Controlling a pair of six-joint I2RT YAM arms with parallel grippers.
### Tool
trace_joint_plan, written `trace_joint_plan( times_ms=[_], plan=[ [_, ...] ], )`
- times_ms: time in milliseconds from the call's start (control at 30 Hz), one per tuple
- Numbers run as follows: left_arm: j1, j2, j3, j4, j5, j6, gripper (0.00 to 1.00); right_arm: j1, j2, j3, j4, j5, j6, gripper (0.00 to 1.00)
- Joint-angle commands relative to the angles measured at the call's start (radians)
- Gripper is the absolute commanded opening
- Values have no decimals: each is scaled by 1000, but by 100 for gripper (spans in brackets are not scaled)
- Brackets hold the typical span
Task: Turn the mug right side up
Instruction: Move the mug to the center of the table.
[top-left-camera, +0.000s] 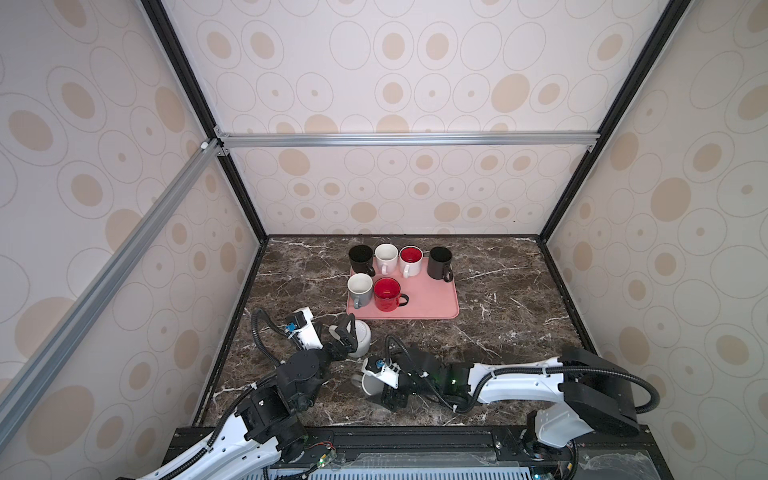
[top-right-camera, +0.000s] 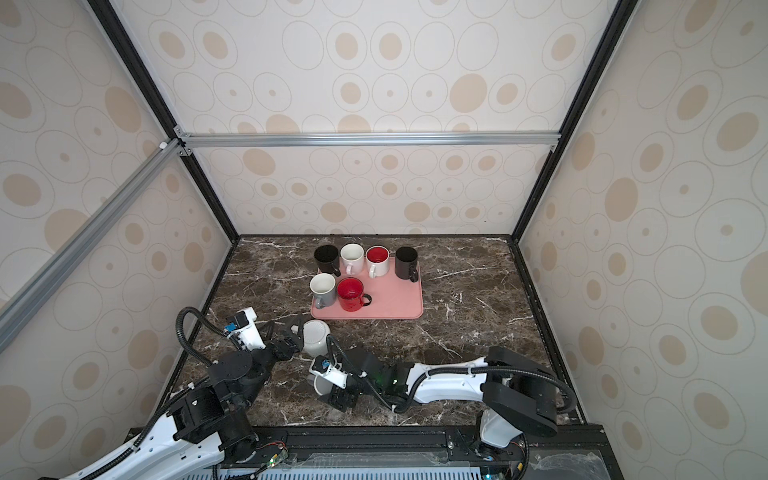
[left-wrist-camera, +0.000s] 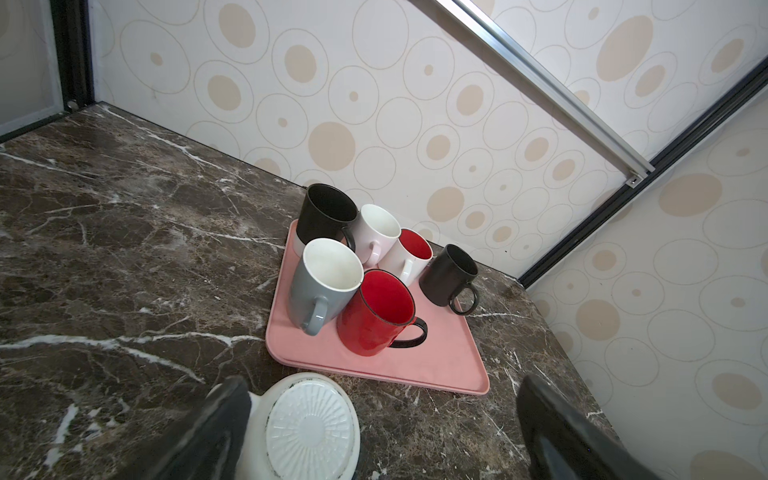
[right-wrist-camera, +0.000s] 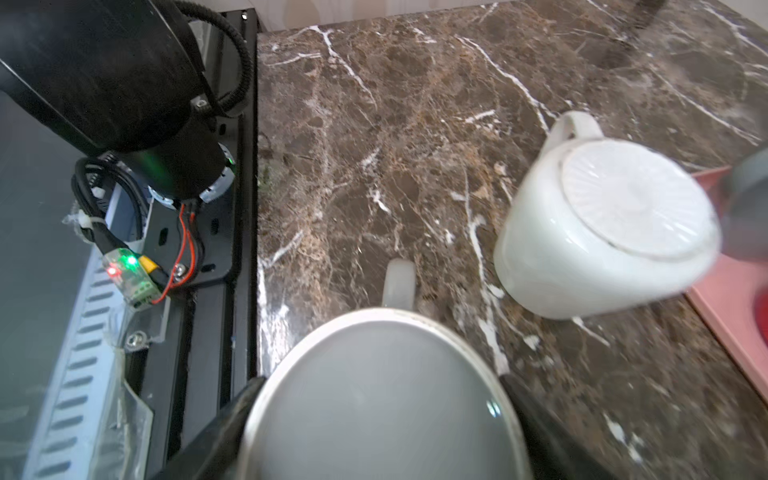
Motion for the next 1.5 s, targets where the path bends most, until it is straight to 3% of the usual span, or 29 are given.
trace_joint_plan(
  times_ms=[0,67,200,333,600,867,1167,1467],
  plan=[
    [4,34,22,57,33,25,99,-17,-75,-53,-19,78,-27,64],
    [6,51,27,71,46,32,99,-25,-107,-84,-19,94,-8,67],
    [5,83,40,78,68,40,99,-29,-134,-139,-11,127,49,88],
    [5,91,45,76,85,43,99,-29,-153,-173,-1,170,99,93],
    [6,151,57,55,164,60,99,-43,-225,-220,-55,305,199,96],
    [7,282,61,84,320,99,99,-146,-304,-271,-84,314,309,96],
    [8,475,68,196,513,150,92,-269,-354,-291,-156,311,425,95],
    [2,679,134,232,581,206,77,-365,-426,-308,-213,291,477,95]
  ],
)
